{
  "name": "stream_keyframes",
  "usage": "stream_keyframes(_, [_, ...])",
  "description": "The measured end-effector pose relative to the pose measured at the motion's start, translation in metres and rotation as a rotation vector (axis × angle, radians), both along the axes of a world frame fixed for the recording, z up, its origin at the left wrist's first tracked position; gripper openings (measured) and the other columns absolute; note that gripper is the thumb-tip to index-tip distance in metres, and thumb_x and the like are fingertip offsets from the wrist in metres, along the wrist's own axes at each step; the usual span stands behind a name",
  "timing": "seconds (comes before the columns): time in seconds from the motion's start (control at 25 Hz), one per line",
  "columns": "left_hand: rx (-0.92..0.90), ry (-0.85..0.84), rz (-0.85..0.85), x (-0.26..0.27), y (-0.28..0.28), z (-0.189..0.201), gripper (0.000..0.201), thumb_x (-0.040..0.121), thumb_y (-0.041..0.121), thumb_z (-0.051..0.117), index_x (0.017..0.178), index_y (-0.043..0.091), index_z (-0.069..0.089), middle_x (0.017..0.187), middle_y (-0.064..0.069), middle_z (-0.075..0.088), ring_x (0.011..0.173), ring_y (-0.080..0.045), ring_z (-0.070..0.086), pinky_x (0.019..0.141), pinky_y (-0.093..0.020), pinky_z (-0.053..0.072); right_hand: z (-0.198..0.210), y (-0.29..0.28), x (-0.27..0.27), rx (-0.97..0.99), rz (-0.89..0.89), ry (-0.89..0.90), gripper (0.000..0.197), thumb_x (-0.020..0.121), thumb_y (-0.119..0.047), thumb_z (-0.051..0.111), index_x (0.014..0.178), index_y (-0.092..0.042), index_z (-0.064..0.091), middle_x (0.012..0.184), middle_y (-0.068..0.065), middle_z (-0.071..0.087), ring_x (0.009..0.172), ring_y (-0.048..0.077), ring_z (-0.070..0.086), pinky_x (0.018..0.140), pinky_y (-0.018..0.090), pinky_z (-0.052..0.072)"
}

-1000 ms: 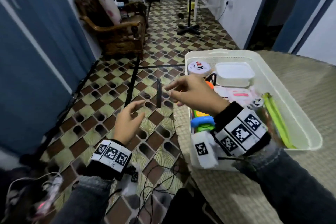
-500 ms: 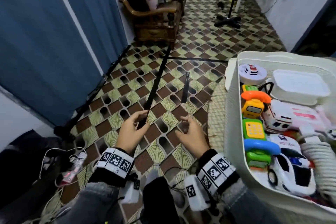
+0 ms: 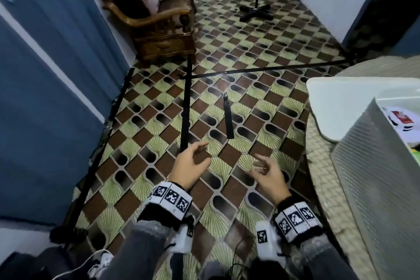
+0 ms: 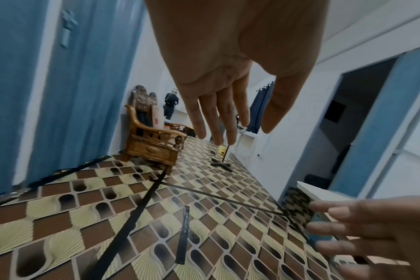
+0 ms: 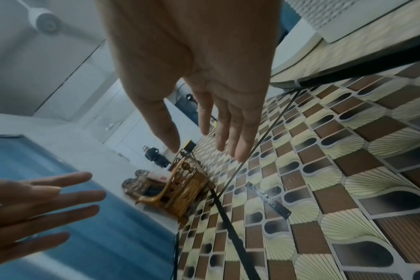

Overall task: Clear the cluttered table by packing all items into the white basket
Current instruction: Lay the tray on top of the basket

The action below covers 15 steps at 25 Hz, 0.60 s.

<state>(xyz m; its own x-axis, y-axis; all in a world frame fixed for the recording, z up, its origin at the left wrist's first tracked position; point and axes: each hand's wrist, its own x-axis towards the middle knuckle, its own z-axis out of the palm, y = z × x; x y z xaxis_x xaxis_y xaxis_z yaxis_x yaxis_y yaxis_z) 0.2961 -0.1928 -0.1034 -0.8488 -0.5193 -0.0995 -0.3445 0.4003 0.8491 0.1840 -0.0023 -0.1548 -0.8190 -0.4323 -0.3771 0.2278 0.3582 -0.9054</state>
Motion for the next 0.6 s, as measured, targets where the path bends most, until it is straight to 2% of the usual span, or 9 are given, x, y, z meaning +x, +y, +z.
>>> stream_keyframes(0.12, [0.027,-0.035,-0.112,-0.045,-0.026,-0.001,0.043,0.087,0.011,0.065,0.127,0.021,0.055,0.119,0.007,0.060,0.112,-0.005,0.054,0.096,-0.018,0.039,-0.006,-0.019,-0.030,-0.026,-0.111,-0.005,0.051,0.082,-0.002,0.069,0.129,-0.006,0.049,0.113,0.011,0.057,0.095,0.016,0.054,0.088,0.031,0.046])
stream_keyframes(0.2, [0.024,-0.037,-0.168,-0.075,-0.034,-0.003,0.043,0.087,0.011,0.064,0.127,0.021,0.055,0.118,0.007,0.060,0.111,-0.004,0.054,0.096,-0.018,0.039,-0.009,-0.024,-0.054,-0.040,-0.197,0.016,0.051,0.082,-0.001,0.069,0.129,-0.004,0.050,0.108,0.011,0.057,0.092,0.017,0.055,0.089,0.036,0.049])
stream_keyframes(0.24, [0.026,-0.034,-0.207,-0.095,-0.039,-0.006,0.043,0.087,0.012,0.064,0.127,0.022,0.055,0.119,0.006,0.060,0.112,-0.005,0.055,0.098,-0.022,0.041,-0.012,-0.026,-0.070,-0.047,-0.260,0.027,0.050,0.082,0.000,0.069,0.128,-0.003,0.051,0.107,0.012,0.058,0.093,0.018,0.056,0.086,0.034,0.051])
stream_keyframes(0.32, [0.043,-0.033,-0.295,-0.139,-0.044,-0.012,0.043,0.087,0.013,0.065,0.128,0.022,0.054,0.120,0.004,0.062,0.112,-0.007,0.056,0.102,-0.028,0.043,-0.013,-0.028,-0.103,-0.060,-0.375,0.047,0.047,0.083,0.002,0.068,0.127,-0.002,0.051,0.106,0.015,0.059,0.089,0.019,0.056,0.077,0.024,0.050])
stream_keyframes(0.44, [0.047,-0.004,-0.402,-0.216,-0.044,-0.017,0.041,0.088,0.022,0.065,0.128,0.021,0.055,0.122,0.003,0.062,0.114,-0.010,0.056,0.100,-0.031,0.045,-0.014,-0.026,-0.158,-0.081,-0.493,0.077,0.044,0.085,0.005,0.064,0.126,-0.002,0.050,0.095,0.007,0.057,0.076,0.013,0.053,0.069,0.012,0.047])
stream_keyframes(0.52, [0.060,0.019,-0.467,-0.262,-0.038,-0.015,0.042,0.089,0.028,0.064,0.129,0.020,0.054,0.125,0.004,0.060,0.117,-0.009,0.054,0.099,-0.027,0.045,-0.009,-0.023,-0.191,-0.063,-0.547,0.121,0.044,0.085,0.005,0.064,0.126,-0.001,0.050,0.094,0.006,0.059,0.075,0.009,0.054,0.065,0.007,0.047])
stream_keyframes(0.6, [0.084,0.006,-0.541,-0.320,-0.030,-0.013,0.042,0.089,0.030,0.063,0.129,0.021,0.054,0.123,0.007,0.060,0.115,-0.006,0.054,0.095,-0.021,0.046,-0.003,-0.017,-0.232,-0.033,-0.646,0.148,0.043,0.084,0.003,0.065,0.124,-0.002,0.052,0.099,0.012,0.061,0.075,0.009,0.056,0.065,0.007,0.047])
